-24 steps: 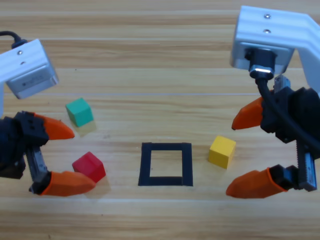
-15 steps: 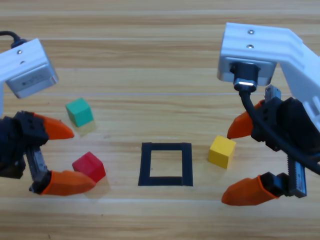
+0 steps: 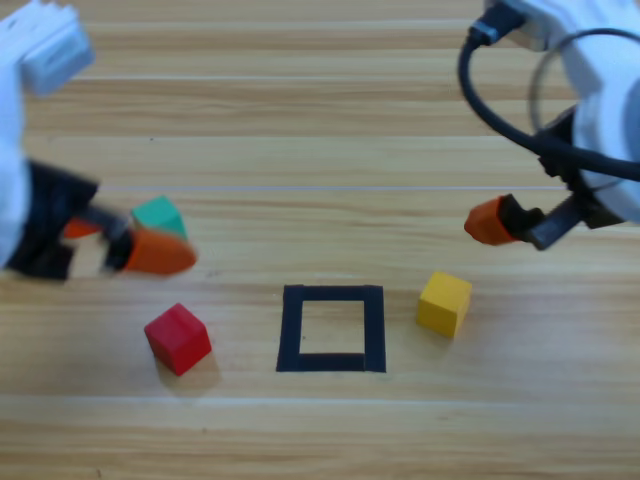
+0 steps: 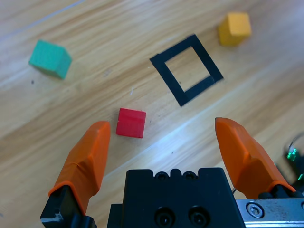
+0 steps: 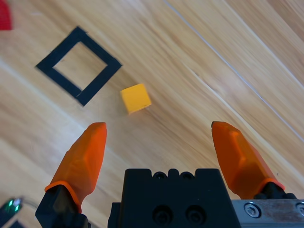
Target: Stack the blocks in the rectangular block: red at the bottom, yellow in the middle, green on top
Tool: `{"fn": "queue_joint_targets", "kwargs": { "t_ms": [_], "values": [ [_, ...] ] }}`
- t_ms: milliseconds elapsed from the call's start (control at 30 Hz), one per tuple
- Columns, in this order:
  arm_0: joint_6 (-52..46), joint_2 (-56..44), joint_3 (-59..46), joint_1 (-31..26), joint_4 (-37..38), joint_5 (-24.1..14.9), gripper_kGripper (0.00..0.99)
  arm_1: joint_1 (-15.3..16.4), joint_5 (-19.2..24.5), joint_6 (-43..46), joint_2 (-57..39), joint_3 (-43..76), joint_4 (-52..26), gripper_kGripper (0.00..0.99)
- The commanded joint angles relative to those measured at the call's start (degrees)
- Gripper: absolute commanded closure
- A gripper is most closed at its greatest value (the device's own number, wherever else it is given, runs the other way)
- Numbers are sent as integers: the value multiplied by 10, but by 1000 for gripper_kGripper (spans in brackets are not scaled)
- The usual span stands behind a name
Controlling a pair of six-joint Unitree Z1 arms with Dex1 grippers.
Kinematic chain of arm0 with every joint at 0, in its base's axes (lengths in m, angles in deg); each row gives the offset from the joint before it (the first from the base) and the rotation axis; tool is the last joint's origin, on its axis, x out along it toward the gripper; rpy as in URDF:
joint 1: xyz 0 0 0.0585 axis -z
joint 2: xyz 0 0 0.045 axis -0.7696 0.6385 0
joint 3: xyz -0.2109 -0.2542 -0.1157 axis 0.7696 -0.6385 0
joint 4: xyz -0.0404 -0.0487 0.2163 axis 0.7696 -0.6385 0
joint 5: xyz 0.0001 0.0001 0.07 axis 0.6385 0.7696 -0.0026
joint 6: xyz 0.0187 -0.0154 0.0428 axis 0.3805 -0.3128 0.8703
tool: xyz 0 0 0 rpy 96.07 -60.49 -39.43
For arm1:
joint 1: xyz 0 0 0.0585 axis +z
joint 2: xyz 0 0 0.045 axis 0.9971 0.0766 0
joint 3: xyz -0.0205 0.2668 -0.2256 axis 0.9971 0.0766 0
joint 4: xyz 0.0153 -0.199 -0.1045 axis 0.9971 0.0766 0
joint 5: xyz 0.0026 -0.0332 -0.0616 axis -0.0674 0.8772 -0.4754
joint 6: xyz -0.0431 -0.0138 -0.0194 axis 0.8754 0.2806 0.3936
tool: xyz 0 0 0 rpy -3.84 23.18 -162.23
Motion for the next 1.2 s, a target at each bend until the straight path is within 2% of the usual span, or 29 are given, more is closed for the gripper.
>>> {"fn": "queue_joint_targets", "kwargs": {
  "t_ms": [33,200,400,467,633,833,967,1200],
  "values": [
    [-179,142,66,-52,-64,-18,53,-12,81,-96,78,-30,-8,19],
    [-297,236,149,-64,-149,-25,53,-17,83,-147,81,-44,4,22],
    [-410,251,180,-66,-194,-13,51,-37,65,-275,88,-48,33,19],
    [-444,251,190,-65,-209,-10,53,-49,26,-316,100,-56,51,19],
    [-531,272,229,-65,-261,-7,53,-68,-32,-407,136,-71,60,13],
    [-662,284,236,-58,-292,-6,53,-74,-53,-475,168,-87,68,0],
    [-702,300,233,-55,-292,-1,53,-74,-66,-504,197,-100,73,0],
    [-706,330,232,-53,-292,8,53,-75,-84,-535,253,-127,90,5]
  ]
}}
